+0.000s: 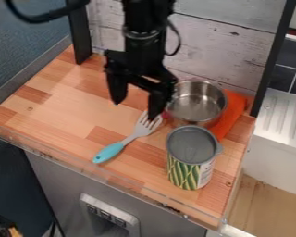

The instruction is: Move the spatula in the upper left corner of the table

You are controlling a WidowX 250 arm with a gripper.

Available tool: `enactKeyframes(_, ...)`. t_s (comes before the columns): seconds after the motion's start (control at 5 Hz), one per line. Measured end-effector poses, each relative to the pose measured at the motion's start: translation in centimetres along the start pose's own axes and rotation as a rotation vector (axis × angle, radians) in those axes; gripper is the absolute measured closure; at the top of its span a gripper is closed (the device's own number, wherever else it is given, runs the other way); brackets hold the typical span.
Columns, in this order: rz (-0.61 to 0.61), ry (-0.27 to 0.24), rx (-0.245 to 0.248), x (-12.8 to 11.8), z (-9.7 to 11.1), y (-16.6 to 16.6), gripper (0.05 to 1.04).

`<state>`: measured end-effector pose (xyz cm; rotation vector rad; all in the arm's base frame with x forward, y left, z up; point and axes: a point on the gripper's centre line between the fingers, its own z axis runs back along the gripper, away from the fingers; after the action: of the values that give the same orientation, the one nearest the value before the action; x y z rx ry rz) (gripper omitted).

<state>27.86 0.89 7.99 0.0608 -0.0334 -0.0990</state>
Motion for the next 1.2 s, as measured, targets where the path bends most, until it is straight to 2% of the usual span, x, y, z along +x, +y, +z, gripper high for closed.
enactKeyframes(0.2,-0.028,0.039,0.032,-1.2,-2.5,0.9,0.082)
enactKeyframes(0.6,-0.088,0.041,0.059,-2.8,-5.9,0.2,0.082)
enactKeyframes(0.8,-0.089,0.039,0.048,-3.6,-7.1,0.4,0.082)
enactKeyframes(1.0,-0.067,0.016,0.004,-3.8,-7.6,1.0,0.117)
enactKeyframes(1.2,-0.043,-0.016,-0.026,-3.8,-7.8,1.4,0.389)
